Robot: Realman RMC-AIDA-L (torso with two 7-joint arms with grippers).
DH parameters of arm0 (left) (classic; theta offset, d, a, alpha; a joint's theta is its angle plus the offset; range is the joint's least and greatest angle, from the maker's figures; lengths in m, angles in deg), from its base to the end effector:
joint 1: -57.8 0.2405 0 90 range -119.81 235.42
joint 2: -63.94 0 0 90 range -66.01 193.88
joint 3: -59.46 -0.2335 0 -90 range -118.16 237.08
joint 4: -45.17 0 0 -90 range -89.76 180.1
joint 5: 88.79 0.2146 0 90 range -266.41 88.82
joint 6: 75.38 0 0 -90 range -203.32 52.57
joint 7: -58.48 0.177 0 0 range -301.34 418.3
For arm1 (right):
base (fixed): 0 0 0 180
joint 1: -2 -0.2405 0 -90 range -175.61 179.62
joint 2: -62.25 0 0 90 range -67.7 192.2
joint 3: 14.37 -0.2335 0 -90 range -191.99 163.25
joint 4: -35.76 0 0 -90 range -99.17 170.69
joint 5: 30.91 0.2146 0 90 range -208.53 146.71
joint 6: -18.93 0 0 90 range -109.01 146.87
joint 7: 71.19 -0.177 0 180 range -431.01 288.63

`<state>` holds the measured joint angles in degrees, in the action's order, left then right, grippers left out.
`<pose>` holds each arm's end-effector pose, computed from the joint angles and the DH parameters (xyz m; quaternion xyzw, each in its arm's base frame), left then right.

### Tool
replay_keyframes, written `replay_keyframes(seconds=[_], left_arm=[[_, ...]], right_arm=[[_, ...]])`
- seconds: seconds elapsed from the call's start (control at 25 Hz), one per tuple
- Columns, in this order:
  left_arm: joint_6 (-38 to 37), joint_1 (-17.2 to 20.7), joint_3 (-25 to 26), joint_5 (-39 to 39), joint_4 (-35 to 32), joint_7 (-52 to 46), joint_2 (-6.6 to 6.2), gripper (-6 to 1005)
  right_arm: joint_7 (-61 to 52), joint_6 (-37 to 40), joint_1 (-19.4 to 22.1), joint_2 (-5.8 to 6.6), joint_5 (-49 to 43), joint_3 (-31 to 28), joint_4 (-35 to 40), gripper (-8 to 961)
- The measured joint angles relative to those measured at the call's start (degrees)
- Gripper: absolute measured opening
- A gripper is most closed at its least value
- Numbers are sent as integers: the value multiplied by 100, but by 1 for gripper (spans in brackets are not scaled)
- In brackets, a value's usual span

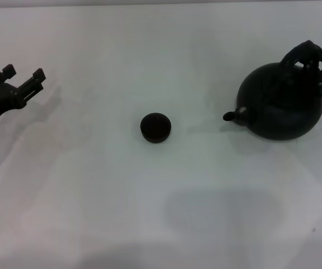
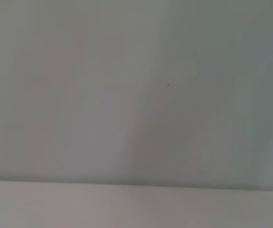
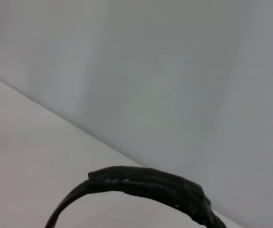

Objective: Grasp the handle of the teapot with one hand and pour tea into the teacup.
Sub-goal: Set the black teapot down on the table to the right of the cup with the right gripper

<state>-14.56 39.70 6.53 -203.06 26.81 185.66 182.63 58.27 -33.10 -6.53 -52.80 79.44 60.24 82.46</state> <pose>-0.3427 0.3315 -0.0157 -0.7791 -0.3534 -0.2827 0.4339 0.3098 0.3435 0.0130 -0.8806 0.1342 0.1497 0.4291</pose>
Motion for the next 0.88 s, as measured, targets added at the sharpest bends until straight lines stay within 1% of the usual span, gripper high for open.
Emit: replay_keyframes(seconds=[0.36,0.6,0.8,0.88], left_arm=[[-43,-11,-15,-5,0,0,18,802],[-43,-10,-15,-23,8,0,24,802],[-34,-9,-15,-26,9,0,23,802],[-32,-8,-15,-26,9,0,29,802]], right_arm=[[-33,19,-47,-5,-1,-114,-107,202],[-9,20,-54,1,3,-168,-152,281],[-66,-50,-49,0,27,-337,-230,347],[-78,-103,-31,-4,39,-410,-255,397]])
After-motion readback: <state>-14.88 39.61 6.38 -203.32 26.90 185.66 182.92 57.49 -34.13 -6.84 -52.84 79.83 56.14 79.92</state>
